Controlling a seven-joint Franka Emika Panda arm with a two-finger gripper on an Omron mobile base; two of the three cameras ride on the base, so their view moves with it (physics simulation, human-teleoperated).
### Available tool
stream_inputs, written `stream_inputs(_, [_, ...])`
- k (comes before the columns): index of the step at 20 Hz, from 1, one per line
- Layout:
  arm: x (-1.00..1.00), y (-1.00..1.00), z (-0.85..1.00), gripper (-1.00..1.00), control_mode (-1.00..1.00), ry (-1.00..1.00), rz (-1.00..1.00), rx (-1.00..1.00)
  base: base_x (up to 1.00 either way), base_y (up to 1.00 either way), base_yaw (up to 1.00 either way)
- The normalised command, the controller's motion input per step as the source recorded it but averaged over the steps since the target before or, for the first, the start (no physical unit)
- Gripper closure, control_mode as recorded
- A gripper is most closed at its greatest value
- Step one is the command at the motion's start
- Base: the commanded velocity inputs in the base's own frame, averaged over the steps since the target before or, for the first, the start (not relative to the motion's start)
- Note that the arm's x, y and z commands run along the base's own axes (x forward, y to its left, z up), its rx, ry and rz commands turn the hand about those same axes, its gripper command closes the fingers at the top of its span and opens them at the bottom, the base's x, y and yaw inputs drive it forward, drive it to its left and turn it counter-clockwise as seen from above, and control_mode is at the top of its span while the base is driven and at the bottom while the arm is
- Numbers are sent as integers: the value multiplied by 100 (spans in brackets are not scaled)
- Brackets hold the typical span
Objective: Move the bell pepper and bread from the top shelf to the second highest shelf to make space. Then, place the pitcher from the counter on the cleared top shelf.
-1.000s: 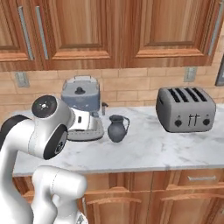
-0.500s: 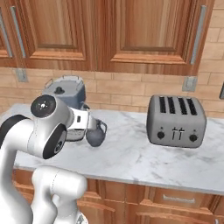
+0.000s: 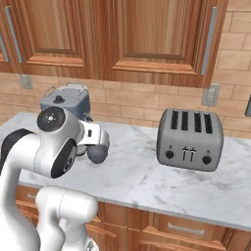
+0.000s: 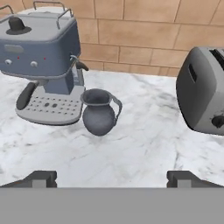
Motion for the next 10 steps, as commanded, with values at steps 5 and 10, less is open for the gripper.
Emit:
stream_inputs(5, [31, 4, -22, -100, -100, 0, 12, 0, 0, 0, 0])
stream_inputs(10, [36, -2, -49, -100, -100, 0, 40, 0, 0, 0, 0])
